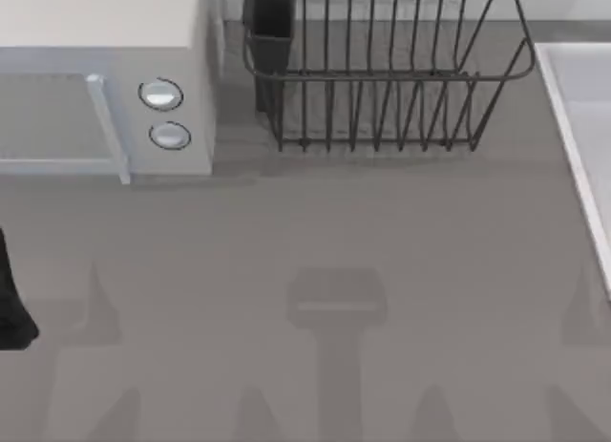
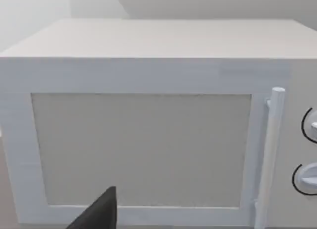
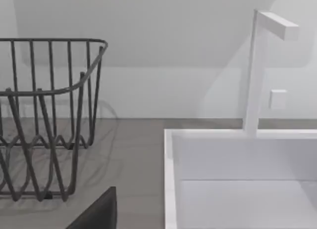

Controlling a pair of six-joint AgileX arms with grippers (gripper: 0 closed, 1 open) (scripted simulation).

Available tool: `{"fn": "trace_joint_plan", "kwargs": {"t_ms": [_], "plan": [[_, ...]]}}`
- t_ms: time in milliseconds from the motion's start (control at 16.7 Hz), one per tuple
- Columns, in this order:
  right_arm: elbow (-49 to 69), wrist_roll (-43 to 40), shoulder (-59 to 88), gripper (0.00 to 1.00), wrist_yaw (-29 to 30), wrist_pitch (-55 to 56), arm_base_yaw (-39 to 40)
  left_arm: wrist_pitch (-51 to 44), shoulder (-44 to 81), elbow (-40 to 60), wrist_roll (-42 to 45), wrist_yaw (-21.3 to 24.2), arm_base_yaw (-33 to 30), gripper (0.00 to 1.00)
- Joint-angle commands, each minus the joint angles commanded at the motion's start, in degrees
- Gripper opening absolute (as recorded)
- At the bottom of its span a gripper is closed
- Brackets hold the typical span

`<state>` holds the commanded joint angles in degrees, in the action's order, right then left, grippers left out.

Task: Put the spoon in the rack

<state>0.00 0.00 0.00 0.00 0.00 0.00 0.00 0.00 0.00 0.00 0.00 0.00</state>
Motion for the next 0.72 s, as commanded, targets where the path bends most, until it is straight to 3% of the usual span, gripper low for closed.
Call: {"fn": "trace_joint_plan", "kwargs": {"t_ms": [360, 720], "plan": [[4.3, -5.7, 4.4, 1.00, -0.8, -4.0, -0.8, 0.0, 0.0, 0.0, 0.0, 0.0, 0.0, 1.00], [15.6, -29.7, 23.7, 1.00, -0.2, -18.9, -5.5, 0.0, 0.0, 0.0, 0.0, 0.0, 0.0, 1.00]]}}
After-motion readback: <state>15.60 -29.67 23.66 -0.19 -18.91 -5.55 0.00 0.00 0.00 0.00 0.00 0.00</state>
